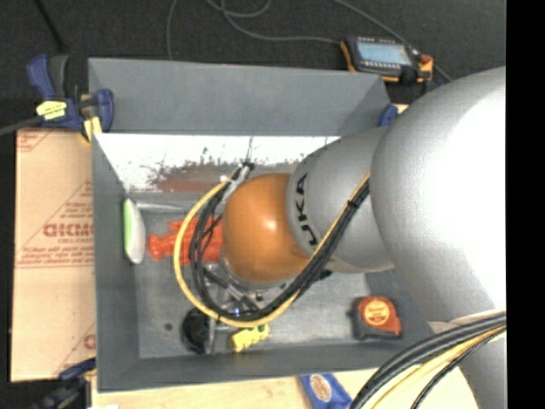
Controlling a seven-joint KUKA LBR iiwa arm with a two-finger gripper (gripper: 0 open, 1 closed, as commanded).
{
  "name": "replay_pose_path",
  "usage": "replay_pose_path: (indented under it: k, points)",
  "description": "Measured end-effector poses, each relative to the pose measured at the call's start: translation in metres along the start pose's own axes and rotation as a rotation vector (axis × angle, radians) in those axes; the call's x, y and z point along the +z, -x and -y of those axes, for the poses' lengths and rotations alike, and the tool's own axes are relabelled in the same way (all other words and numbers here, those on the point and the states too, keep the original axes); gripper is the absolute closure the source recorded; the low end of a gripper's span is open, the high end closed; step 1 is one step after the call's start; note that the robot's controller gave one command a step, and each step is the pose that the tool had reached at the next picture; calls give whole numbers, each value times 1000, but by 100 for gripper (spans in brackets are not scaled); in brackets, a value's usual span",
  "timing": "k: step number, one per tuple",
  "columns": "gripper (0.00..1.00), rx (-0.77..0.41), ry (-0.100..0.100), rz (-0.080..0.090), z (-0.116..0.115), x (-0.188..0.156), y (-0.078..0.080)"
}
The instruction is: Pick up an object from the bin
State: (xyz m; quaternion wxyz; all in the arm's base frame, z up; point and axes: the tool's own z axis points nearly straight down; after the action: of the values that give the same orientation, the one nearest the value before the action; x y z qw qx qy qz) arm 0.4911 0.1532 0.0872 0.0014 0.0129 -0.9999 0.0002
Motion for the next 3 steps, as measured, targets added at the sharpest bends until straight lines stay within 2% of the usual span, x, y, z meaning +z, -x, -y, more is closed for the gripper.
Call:
replay_pose_path:
  k: [1, 2, 3]
  points:
    - [0, -104, 1, 6, 28, 7, -3]
    - [100, 60, 6, 9, -35, 11, 20]
    - [100, 61, 6, 9, -35, 11, 20]
